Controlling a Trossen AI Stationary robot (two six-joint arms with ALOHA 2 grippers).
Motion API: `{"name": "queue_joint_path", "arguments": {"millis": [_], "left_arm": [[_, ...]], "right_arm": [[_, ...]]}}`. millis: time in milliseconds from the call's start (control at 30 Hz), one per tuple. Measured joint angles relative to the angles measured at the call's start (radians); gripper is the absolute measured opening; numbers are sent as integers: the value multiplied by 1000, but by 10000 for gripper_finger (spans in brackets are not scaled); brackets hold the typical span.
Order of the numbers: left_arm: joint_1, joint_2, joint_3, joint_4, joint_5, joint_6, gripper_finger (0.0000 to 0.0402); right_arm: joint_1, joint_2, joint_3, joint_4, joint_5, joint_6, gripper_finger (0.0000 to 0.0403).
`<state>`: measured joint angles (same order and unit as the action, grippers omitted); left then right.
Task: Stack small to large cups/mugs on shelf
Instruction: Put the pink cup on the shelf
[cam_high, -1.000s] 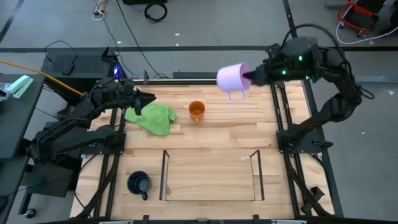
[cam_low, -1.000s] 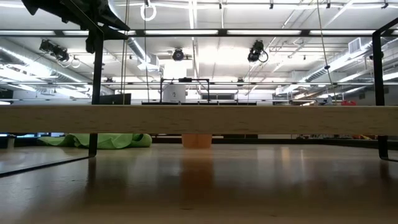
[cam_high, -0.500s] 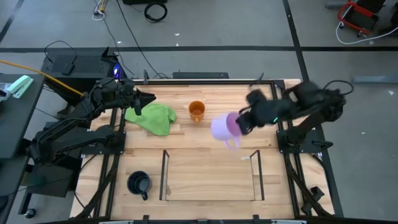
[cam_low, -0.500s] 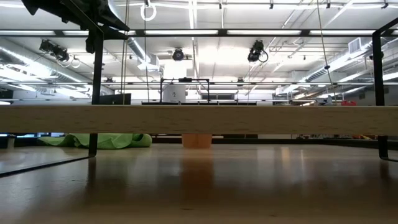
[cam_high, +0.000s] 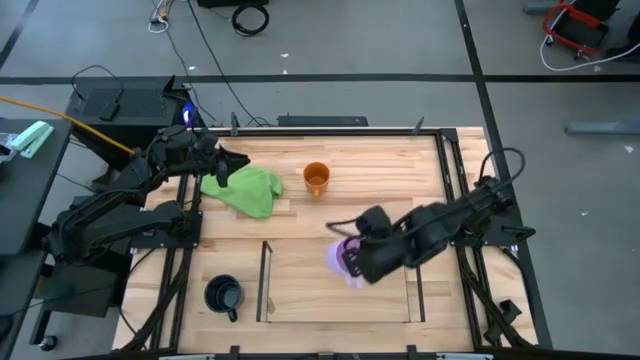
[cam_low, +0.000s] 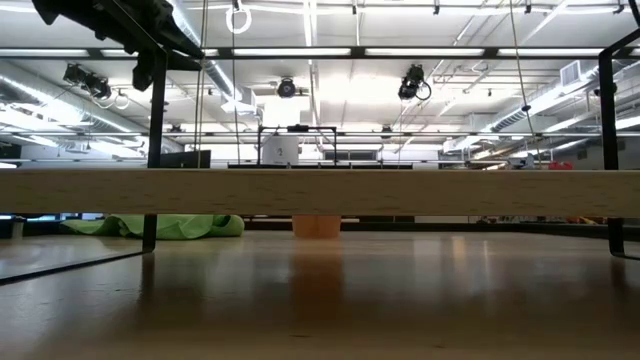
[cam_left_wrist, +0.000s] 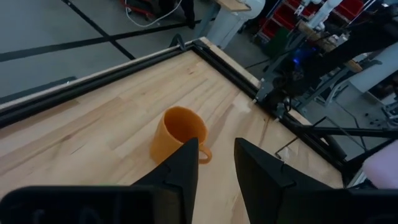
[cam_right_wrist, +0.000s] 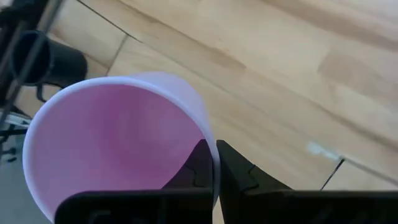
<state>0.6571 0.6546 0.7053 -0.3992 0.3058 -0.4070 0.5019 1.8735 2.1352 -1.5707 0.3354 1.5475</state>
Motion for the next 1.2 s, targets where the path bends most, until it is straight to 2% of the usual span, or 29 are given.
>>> {"name": "queue_joint_path", "arguments": {"millis": [167, 400, 533, 933, 1200], "left_arm": [[0, 0, 0, -11, 0, 1, 110], [0, 0, 0, -11, 0, 11, 112], [0, 0, 0, -11, 0, 10, 109], [0, 0, 0, -11, -48, 0, 103], [0, 0, 0, -11, -51, 0, 100]], "right_arm": [[30, 21, -38, 6, 1, 120, 5], [113, -123, -358, -5, -39, 462, 5], [158, -180, -452, -3, -53, 579, 6], [162, -119, -460, 6, -118, 544, 5], [123, -64, -460, 82, -160, 437, 5]]}}
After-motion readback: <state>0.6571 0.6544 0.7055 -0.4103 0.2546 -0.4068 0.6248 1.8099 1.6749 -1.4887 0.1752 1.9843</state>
